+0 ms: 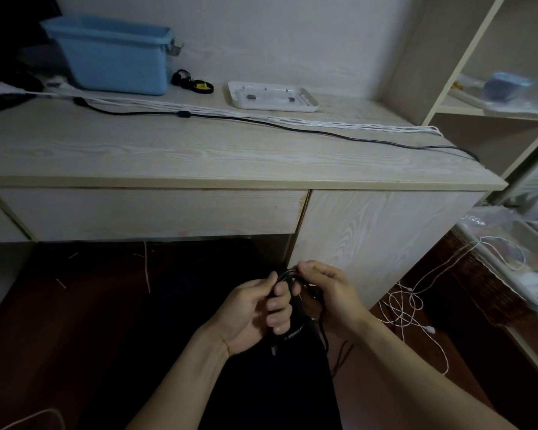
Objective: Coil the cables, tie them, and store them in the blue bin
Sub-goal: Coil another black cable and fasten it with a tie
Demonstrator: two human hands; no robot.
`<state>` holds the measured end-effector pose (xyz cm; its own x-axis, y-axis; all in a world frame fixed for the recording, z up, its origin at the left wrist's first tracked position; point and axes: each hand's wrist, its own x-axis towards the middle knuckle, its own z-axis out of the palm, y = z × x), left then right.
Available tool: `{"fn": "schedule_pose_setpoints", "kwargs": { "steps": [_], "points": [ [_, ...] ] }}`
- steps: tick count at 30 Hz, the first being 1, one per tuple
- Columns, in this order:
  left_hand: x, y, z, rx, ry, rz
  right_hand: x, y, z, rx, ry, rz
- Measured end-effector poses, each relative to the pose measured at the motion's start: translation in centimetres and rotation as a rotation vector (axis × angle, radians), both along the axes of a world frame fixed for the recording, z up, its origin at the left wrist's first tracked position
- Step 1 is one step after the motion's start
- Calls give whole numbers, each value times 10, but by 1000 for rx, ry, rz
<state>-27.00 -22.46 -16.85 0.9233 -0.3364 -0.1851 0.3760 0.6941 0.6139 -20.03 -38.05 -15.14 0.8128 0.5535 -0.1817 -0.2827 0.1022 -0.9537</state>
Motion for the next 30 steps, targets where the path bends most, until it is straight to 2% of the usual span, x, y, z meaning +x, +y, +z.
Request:
{"fn": "schedule_pose_setpoints", "kwargs": {
  "steps": [6,9,12,16,18,23,24,27,30],
  "points": [
    [4,6,-2,-83,97,254,-1,4,-9,-196,-5,28],
    [9,21,-1,-223,179,576,3,0,-12,-432,-108,109],
    [9,48,-5,-347,240,864,10,-10,-14,-583,-255,150],
    [3,70,-11,-473,227,981,23,-22,-18,-685,-440,97],
    [4,66,-10,-447,206,979,24,-26,-18,-724,-517,121],
    [18,43,-7,-69,131,898,13,-22,-11,-869,-748,501],
    [18,37,-9,72,87,864,9,-19,-8,-869,-781,571],
    [10,22,-16,667,-106,693,0,-12,-4,-847,-851,700],
    [5,15,-18,968,-224,380,-5,-8,-2,-747,-878,705]
  ]
}}
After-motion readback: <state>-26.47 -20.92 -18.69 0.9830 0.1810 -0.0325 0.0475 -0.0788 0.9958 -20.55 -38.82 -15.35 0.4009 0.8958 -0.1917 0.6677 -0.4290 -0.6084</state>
